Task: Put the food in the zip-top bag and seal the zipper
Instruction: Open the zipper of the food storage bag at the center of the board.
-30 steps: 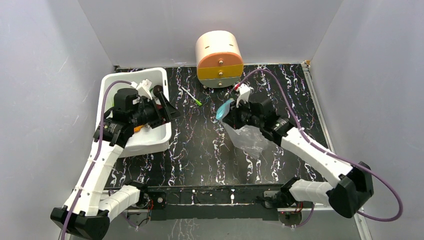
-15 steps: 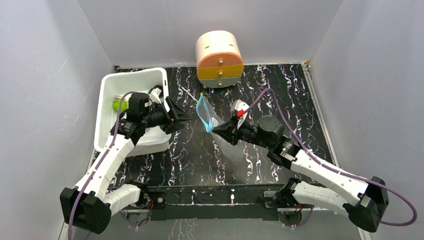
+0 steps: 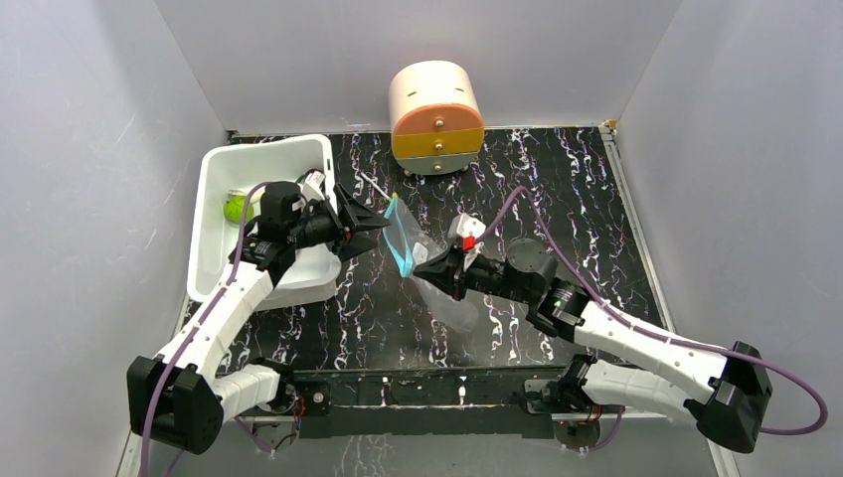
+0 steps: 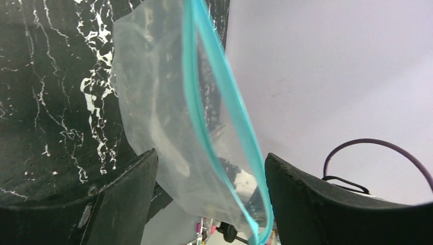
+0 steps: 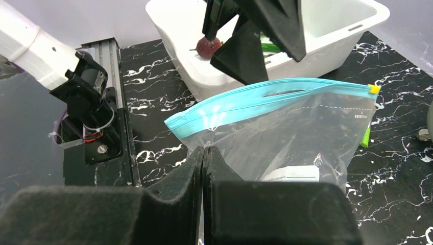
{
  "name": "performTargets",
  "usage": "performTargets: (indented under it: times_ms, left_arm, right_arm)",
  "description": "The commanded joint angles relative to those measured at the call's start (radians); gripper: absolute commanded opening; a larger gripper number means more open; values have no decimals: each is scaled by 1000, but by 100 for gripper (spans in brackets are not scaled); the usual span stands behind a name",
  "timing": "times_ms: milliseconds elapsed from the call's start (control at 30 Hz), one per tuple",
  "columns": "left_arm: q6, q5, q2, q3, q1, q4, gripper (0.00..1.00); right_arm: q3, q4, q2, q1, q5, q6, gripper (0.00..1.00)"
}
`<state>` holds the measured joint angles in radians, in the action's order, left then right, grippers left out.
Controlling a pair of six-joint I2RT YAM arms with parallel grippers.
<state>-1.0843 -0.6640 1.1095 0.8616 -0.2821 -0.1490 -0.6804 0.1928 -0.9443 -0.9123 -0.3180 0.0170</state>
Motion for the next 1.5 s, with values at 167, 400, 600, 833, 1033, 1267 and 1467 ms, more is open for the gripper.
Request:
performTargets:
  times_ms: [167,400,600,833,1033,1267,1467]
  left_arm:
    - [-54,-58,27,-16,-9,82,69]
    - [-80,-46,55,-31,-22,106,52]
    - [-109,-62,100,-38,-46,151,45]
    - [-49,-4,99,4,-76,93,0]
    - [114,46,109,108,-75,-4,0]
    - [371,146,138,303,-91,-131,0]
    - [535,242,185,452,-158,-265,0]
  right_arm:
    - [1,92,0,-29,1,-35,0]
    - [1,83,-2,-36,2,-41,0]
    - [7,84,-6,-39,-6,-40,0]
    - [2,75,-2,-39,41,5,0]
    - [-147,-110,-25,-39,285,268,36]
    - [-423,-423,-75,-39,491,538,62]
    - [-560,-586,-133,-38,594,579,63]
